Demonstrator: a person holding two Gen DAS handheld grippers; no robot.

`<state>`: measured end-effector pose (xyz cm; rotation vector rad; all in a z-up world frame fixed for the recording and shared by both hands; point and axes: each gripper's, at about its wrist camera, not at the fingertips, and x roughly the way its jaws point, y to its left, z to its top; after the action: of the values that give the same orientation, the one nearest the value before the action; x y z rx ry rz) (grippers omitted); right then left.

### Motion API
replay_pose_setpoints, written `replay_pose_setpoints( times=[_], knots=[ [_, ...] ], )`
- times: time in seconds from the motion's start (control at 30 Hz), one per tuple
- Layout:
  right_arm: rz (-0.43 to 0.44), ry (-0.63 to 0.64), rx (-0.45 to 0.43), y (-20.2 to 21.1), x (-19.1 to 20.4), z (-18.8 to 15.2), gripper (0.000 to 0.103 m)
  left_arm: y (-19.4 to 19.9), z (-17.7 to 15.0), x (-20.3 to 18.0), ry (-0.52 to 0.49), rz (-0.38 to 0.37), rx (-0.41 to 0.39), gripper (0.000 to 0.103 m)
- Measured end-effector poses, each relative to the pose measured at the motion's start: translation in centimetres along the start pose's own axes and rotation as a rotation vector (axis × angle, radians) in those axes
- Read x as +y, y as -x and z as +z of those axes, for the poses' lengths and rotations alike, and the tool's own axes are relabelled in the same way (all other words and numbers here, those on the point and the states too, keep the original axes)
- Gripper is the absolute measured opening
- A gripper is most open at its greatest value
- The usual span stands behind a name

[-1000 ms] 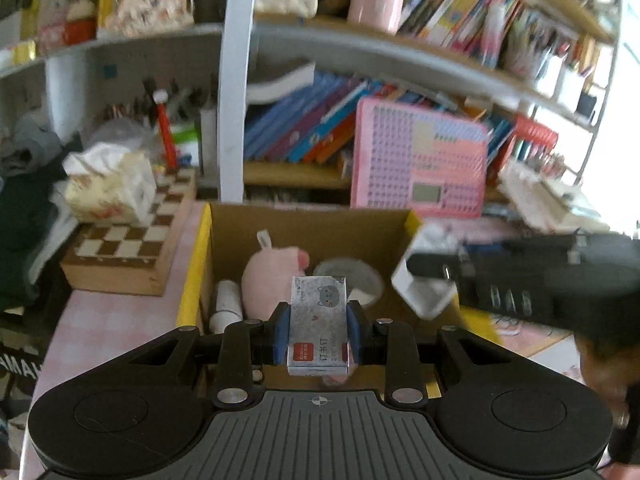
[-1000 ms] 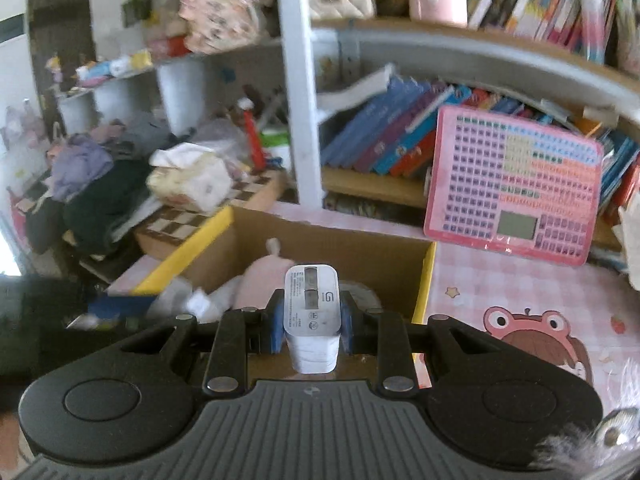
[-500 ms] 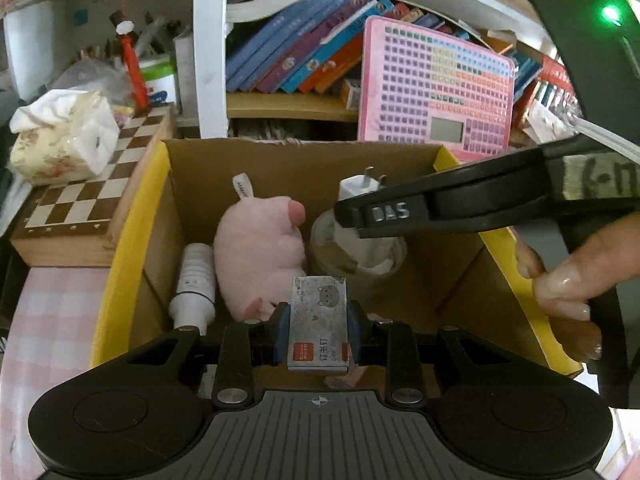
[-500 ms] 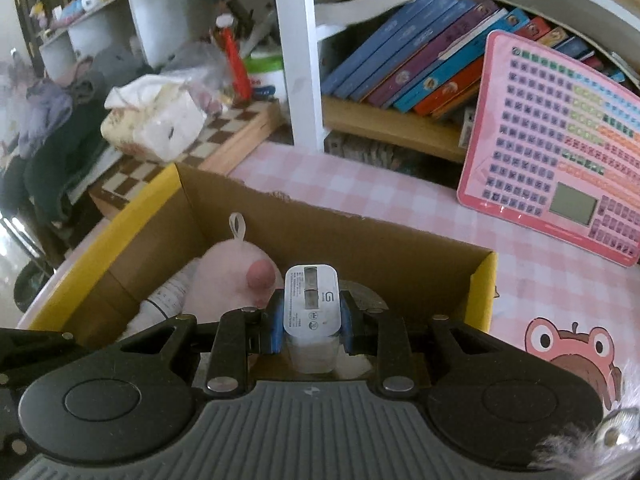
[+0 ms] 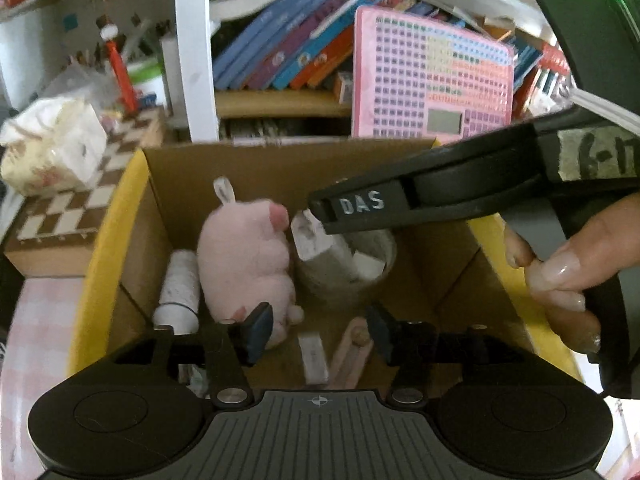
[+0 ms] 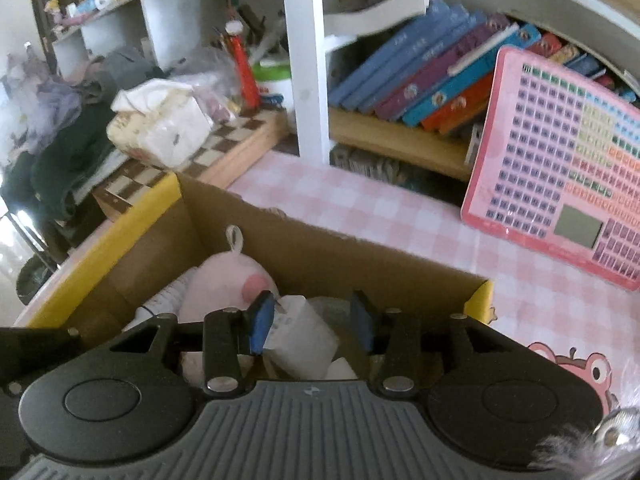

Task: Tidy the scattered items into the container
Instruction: 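Open both tools to drop the charger plug and card box into the box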

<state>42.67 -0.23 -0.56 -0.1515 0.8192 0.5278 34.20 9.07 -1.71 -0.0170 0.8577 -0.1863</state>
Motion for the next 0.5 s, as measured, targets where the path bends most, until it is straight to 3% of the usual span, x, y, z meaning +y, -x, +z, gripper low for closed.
replay_pose_setpoints(
  times=[0.3,0.5],
  knots=[
    [-0.036,-0.014,-0.157,8.3,1.6,-1.4,0.044,6.5,-2.0,-2.3,-0.066,-0.022,-0.145,0.058],
    [-0.085,-0.027,-0.267,14.7,4.3,-4.5,0.048,12.1,-5.5,-2.7,-0.079,-0.018,-0.240,0.068]
  ],
)
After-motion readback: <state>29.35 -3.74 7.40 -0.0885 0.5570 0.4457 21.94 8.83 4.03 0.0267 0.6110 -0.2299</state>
